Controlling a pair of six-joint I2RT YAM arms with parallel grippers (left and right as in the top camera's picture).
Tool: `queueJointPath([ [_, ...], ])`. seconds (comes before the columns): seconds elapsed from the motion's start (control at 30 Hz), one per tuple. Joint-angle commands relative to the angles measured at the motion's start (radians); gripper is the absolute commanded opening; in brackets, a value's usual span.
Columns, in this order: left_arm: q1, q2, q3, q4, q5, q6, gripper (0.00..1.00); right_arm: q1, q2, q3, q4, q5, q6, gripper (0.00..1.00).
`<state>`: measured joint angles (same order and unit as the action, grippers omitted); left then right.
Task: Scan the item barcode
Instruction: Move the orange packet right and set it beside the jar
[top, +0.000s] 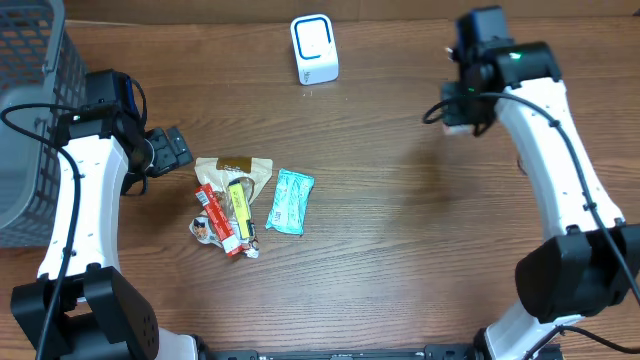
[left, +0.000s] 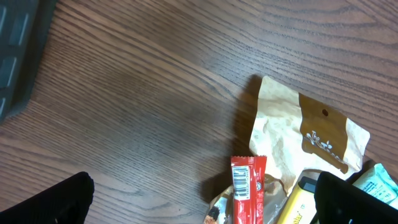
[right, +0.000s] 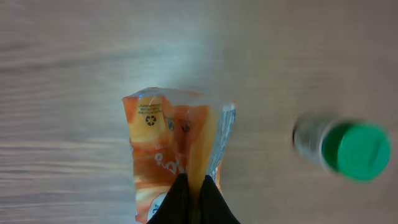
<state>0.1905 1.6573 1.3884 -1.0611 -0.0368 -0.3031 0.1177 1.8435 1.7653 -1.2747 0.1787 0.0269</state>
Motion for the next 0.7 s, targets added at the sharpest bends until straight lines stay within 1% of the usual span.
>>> queueJointPath([
  [0.0, -0.001, -0.003, 0.019, 0.000, 0.003, 0.019, 1.00, -0.062, 0.001, -0.079, 0.014, -0.049, 0.030, 0.06],
  [0.07, -0.001, -0.003, 0.019, 0.000, 0.004, 0.019, 1.00, -0.090, 0.002, -0.121, 0.032, -0.049, 0.030, 0.08],
  [0.43, -0.001, -0.003, 0.019, 0.000, 0.004, 0.019, 1.00, -0.204, 0.005, -0.280, 0.195, -0.045, 0.030, 0.09],
  [0.5, -0.001, -0.003, 0.019, 0.000, 0.004, 0.019, 1.00, -0.209, 0.005, -0.290, 0.204, -0.045, 0.030, 0.20],
  [0.6, -0.001, -0.003, 0.019, 0.000, 0.004, 0.019, 1.00, -0.211, 0.005, -0.291, 0.214, -0.045, 0.029, 0.57],
  [0.63, -0.001, -0.003, 0.019, 0.000, 0.004, 0.019, 1.00, -0.211, 0.005, -0.291, 0.220, -0.045, 0.029, 0.60],
  [0.67, -0.001, -0.003, 0.019, 0.000, 0.004, 0.019, 1.00, -0.211, 0.005, -0.291, 0.226, -0.046, 0.030, 0.61],
])
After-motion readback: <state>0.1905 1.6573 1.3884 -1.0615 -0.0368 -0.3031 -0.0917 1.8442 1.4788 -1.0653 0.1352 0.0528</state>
